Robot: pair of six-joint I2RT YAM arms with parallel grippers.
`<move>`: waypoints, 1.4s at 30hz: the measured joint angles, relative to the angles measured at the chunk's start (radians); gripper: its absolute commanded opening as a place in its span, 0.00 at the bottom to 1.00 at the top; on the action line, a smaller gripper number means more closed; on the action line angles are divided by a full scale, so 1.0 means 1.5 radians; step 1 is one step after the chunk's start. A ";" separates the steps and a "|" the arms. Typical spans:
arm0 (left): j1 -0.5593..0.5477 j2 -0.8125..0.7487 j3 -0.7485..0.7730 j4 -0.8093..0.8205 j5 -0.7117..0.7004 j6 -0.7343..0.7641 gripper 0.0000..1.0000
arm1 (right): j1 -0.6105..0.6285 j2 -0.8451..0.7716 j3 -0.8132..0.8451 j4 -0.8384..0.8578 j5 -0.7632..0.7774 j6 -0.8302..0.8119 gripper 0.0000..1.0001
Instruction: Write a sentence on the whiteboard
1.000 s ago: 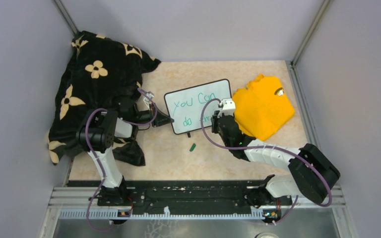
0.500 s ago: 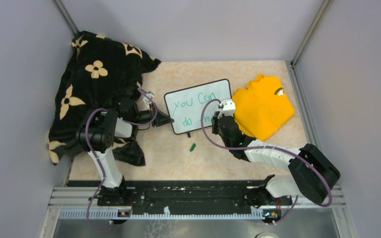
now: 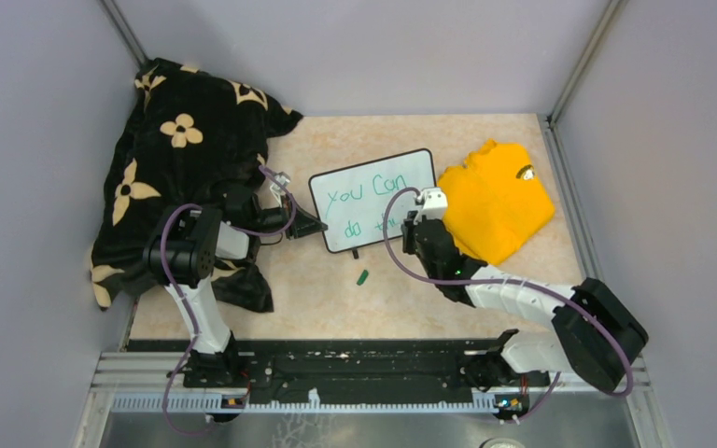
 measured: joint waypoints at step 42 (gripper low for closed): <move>0.000 0.000 0.001 -0.001 0.001 0.001 0.00 | -0.001 0.000 0.027 0.004 0.051 -0.008 0.00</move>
